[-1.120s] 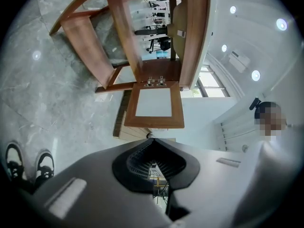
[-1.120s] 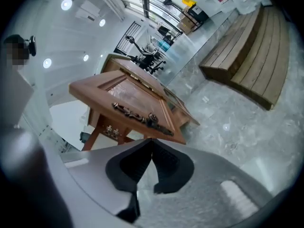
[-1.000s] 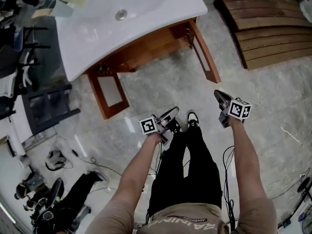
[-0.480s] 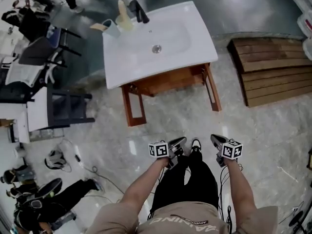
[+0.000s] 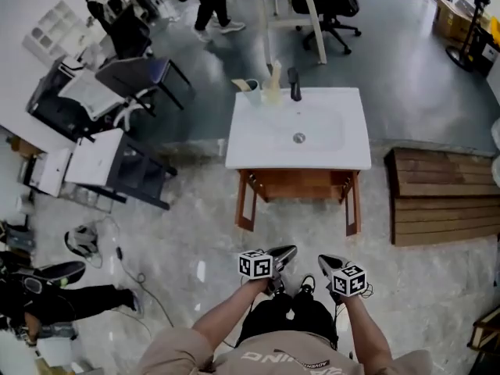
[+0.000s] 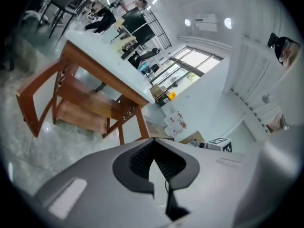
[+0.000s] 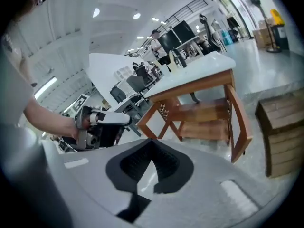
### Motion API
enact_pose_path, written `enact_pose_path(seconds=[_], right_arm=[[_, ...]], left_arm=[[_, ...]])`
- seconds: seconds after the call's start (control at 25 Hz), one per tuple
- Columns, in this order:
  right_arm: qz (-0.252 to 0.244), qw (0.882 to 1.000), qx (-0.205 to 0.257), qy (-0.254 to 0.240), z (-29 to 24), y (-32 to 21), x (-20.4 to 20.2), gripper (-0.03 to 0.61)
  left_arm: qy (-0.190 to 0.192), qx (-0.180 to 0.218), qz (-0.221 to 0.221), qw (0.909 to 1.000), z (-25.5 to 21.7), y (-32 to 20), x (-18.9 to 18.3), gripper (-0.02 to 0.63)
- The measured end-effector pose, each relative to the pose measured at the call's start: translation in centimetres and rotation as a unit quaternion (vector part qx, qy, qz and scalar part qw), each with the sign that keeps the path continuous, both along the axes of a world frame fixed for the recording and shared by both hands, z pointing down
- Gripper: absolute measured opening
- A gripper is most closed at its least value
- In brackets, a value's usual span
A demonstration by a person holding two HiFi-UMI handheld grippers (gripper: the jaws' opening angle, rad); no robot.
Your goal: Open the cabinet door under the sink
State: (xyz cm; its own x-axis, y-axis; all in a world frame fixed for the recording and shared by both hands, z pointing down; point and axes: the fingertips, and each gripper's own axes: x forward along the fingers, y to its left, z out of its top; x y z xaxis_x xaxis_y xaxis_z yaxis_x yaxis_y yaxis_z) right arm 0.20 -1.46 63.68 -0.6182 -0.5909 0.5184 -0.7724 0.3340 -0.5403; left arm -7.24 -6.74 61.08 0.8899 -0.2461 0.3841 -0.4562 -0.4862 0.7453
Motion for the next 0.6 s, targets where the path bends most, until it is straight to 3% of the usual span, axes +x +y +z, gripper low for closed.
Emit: enact_pose_path(seconds=[0.24, 0.4, 0.6], right_arm=[[-0.064, 0.988, 0.096, 0.102, -7.1, -2.1, -0.1, 0.002], [-0.065, 0.984, 0.122, 0.114, -10.5, -2.4, -0.1, 0.002], [-0.045, 0.981, 0.155, 0.11, -14.2, -1.9, -0.1, 0.002]], left_arm=[[-0.048, 0.104, 0.002, 0.9934, -6.4, -1.7, -1.2, 0.015], [-0.056, 0.153, 0.005, 0.9866, -10.1, -1.8, -1.4, 0.015], [-0.059, 0.186, -0.016, 0.9806, -13.2, -2.0, -1.8, 0.015]])
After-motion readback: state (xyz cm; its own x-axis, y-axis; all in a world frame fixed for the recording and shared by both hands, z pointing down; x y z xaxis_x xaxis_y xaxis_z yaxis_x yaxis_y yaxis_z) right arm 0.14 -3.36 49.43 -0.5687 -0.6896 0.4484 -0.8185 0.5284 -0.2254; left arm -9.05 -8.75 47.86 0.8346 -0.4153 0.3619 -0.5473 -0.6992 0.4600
